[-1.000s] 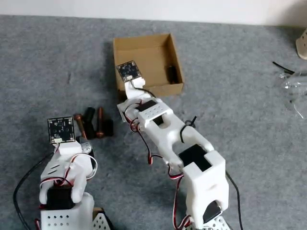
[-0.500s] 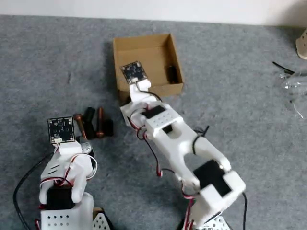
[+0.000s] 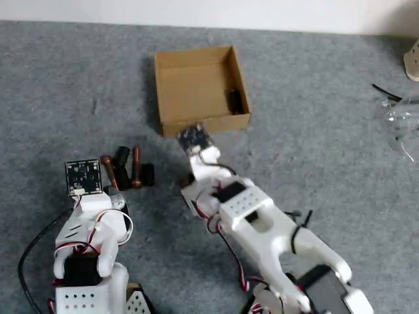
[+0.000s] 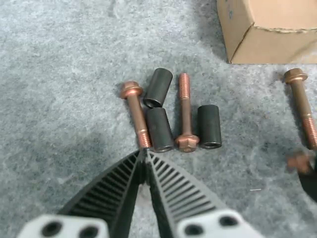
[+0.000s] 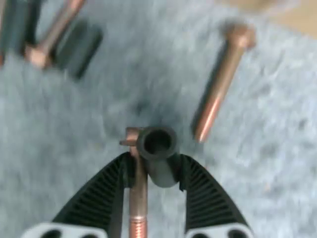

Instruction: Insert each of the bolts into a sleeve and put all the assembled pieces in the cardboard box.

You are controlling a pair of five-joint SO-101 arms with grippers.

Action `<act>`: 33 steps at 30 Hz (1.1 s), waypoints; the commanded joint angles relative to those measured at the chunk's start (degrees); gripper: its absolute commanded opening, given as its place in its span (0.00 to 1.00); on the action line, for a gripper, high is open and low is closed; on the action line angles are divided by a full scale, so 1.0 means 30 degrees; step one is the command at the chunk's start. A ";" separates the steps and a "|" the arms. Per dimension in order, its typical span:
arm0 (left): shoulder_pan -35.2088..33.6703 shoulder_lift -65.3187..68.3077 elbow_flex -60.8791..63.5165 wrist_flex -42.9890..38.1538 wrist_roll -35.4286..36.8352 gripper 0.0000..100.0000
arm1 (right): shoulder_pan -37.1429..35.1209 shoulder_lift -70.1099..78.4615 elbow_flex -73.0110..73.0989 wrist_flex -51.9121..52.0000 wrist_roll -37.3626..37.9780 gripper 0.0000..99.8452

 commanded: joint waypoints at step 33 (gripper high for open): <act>-0.0073 -0.0190 -0.0103 -0.0381 -0.0088 0.01 | 0.0015 -0.2886 0.2418 0.0982 0.1875 0.14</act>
